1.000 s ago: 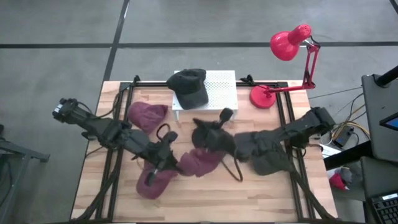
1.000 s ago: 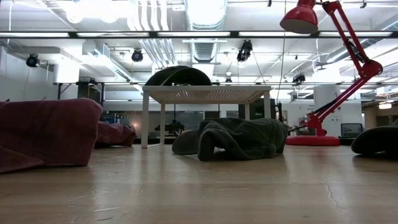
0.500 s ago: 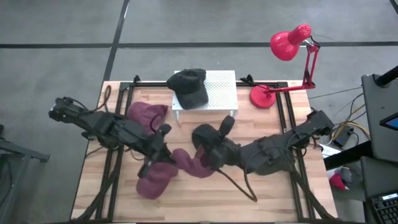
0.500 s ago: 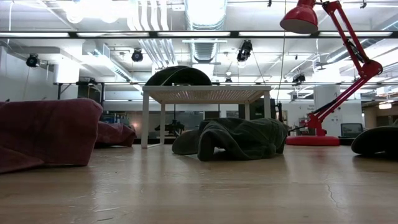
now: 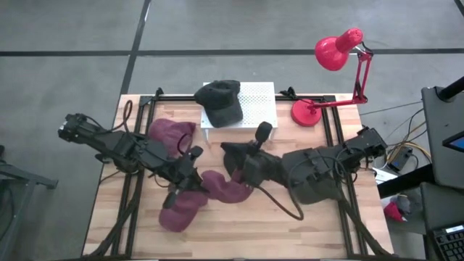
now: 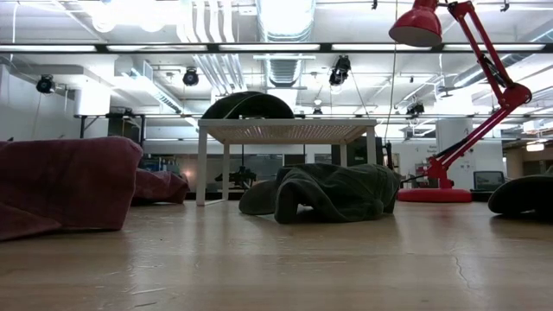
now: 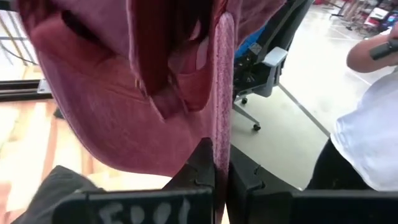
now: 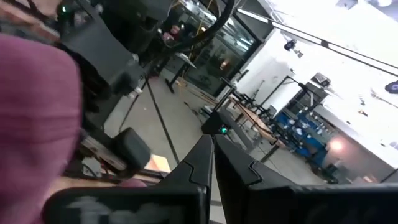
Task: Pick & Place hat
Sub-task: Put the middle red cap on the shelf
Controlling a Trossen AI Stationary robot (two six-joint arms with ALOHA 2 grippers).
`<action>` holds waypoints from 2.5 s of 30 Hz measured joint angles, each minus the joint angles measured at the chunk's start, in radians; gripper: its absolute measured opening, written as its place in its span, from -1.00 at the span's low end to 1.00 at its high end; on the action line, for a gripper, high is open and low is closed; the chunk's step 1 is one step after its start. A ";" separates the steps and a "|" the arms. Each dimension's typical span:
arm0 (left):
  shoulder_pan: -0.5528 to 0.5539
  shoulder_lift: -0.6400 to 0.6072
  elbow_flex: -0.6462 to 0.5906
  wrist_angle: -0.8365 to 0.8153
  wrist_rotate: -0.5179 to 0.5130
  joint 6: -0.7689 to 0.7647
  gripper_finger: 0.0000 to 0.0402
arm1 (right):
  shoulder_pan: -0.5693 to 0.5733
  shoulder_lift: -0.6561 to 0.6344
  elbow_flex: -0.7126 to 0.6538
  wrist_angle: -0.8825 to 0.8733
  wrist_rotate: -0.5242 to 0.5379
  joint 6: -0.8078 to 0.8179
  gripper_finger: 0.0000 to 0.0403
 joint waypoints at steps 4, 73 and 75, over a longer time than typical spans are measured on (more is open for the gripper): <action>-0.002 0.009 0.000 0.005 0.015 -0.011 -0.96 | -0.009 0.001 0.002 -0.015 0.023 -0.008 -0.77; -0.131 0.006 -0.001 -0.107 0.020 -0.145 -0.96 | -0.112 -0.112 0.000 -0.687 -1.112 0.713 0.02; -0.131 0.006 -0.001 -0.109 0.010 -0.144 -0.96 | -0.112 -0.095 -0.001 -0.670 -1.111 0.704 0.02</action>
